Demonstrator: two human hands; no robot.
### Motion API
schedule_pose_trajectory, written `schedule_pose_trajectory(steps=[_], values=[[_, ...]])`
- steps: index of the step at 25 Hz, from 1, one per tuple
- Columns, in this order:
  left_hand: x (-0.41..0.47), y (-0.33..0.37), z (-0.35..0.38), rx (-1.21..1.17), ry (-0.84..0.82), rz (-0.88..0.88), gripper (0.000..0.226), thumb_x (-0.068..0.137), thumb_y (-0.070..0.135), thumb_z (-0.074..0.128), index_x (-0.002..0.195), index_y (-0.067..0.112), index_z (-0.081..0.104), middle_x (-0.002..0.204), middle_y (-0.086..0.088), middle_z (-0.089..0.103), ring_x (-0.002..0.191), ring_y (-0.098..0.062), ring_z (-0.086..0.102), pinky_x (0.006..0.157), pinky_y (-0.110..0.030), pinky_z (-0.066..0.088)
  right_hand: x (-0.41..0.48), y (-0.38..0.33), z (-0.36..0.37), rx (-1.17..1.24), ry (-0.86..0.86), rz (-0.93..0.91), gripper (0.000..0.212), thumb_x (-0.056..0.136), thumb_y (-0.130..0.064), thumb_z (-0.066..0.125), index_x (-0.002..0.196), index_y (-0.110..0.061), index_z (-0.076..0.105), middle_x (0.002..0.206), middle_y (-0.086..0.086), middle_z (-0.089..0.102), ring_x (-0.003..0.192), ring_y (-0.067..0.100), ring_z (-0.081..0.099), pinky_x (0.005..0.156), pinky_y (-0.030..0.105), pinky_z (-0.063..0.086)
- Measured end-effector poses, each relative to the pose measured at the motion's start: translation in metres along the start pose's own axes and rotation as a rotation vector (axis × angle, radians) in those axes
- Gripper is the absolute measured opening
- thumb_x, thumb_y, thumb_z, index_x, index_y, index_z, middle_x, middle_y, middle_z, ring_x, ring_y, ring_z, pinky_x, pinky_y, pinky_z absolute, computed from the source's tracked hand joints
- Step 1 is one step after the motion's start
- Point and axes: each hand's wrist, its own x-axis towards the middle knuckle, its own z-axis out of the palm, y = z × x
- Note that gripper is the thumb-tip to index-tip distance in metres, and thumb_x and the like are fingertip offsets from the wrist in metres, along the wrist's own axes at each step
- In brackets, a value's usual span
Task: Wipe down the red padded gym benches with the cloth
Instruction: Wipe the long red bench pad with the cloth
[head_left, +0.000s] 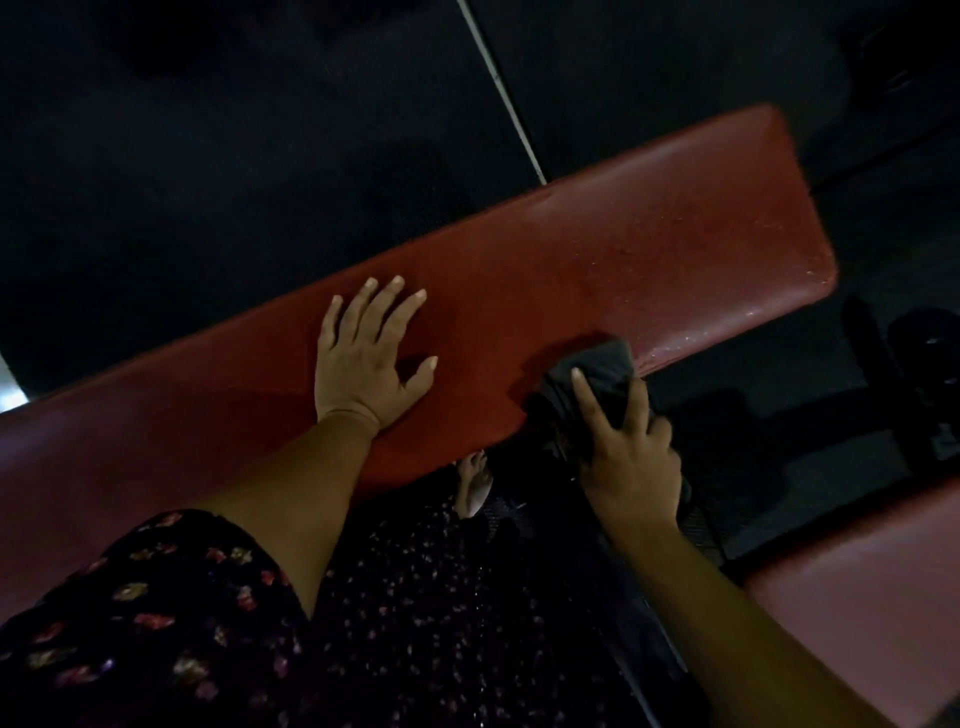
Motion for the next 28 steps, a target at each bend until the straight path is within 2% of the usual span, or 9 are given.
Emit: schedule_pose_trajectory(steps=[3,6,10,14,16,18,22,26,28], values=[[0.0,-0.001,-0.001,0.007,-0.014,0.001,0.068,0.088,0.059,0.037,0.149,0.028,0.035,0.156,-0.002,0.034,0.146,-0.025,0.026,0.121,-0.047,0.008,-0.007,0.017,0.001,-0.005,-0.002,0.014,0.108,0.071,-0.021,0.076,0.152,-0.044,0.009,0.148,0.026,0.033,0.085,0.041,0.053,0.052,0.042,0.05],[0.002,-0.001,-0.001,0.018,-0.025,0.006,0.068,0.088,0.058,0.037,0.149,0.027,0.035,0.156,-0.003,0.035,0.146,-0.025,0.026,0.121,-0.049,0.01,0.021,0.013,-0.018,-0.05,-0.053,0.091,0.096,0.091,-0.024,0.057,0.147,-0.05,-0.016,0.159,0.016,0.009,0.107,0.038,0.046,0.069,0.042,0.05],[0.002,0.0,0.0,-0.02,0.046,-0.003,0.063,0.087,0.053,0.042,0.142,0.021,0.047,0.144,-0.007,0.049,0.137,-0.027,0.036,0.117,-0.051,0.019,0.093,-0.007,-0.059,-0.074,0.022,0.028,0.081,0.097,-0.021,0.049,0.151,-0.048,-0.005,0.157,0.014,0.007,0.111,0.04,0.044,0.072,0.042,0.048],[0.02,0.015,-0.004,-0.014,0.199,0.112,0.056,0.087,0.049,0.048,0.135,0.021,0.054,0.127,-0.006,0.06,0.116,-0.024,0.048,0.094,-0.045,0.037,0.161,-0.031,-0.094,-0.167,0.066,-0.139,0.075,0.098,-0.026,0.049,0.151,-0.049,0.001,0.156,0.013,0.011,0.112,0.04,0.043,0.074,0.045,0.046],[0.043,0.03,-0.006,-0.038,0.219,0.206,0.056,0.086,0.048,0.051,0.137,0.023,0.049,0.132,-0.004,0.057,0.121,-0.023,0.046,0.096,-0.044,0.035,0.186,-0.04,-0.106,-0.183,0.065,-0.19,0.072,0.098,-0.028,0.048,0.151,-0.049,0.005,0.158,0.011,0.01,0.116,0.042,0.042,0.081,0.049,0.046],[0.068,0.044,-0.006,-0.064,0.195,0.242,0.058,0.087,0.047,0.051,0.139,0.023,0.047,0.139,-0.006,0.053,0.132,-0.024,0.04,0.107,-0.044,0.029,0.201,-0.04,-0.111,-0.137,0.042,-0.145,0.073,0.097,-0.028,0.05,0.151,-0.049,0.007,0.157,0.011,0.012,0.117,0.042,0.042,0.081,0.049,0.046],[0.103,0.066,-0.004,-0.068,0.104,0.337,0.061,0.088,0.045,0.052,0.144,0.021,0.045,0.147,-0.004,0.046,0.139,-0.024,0.035,0.115,-0.043,0.022,0.179,-0.021,-0.097,-0.01,0.029,0.019,0.079,0.096,-0.022,0.051,0.152,-0.047,0.001,0.156,0.012,0.012,0.114,0.041,0.043,0.075,0.046,0.047],[0.13,0.086,-0.003,-0.09,0.084,0.428,0.06,0.089,0.043,0.051,0.144,0.02,0.045,0.146,-0.005,0.047,0.136,-0.026,0.041,0.113,-0.047,0.029,0.119,0.015,-0.064,-0.005,0.033,0.027,0.089,0.093,-0.02,0.055,0.152,-0.047,-0.007,0.156,0.015,0.013,0.105,0.039,0.047,0.067,0.041,0.047],[0.135,0.092,0.004,-0.085,0.037,0.489,0.06,0.091,0.044,0.047,0.145,0.02,0.042,0.148,-0.006,0.044,0.137,-0.027,0.039,0.114,-0.048,0.029,0.08,0.036,-0.041,-0.039,0.061,0.027,0.097,0.086,-0.02,0.065,0.153,-0.044,0.0,0.153,0.019,0.021,0.095,0.04,0.05,0.06,0.04,0.047]])
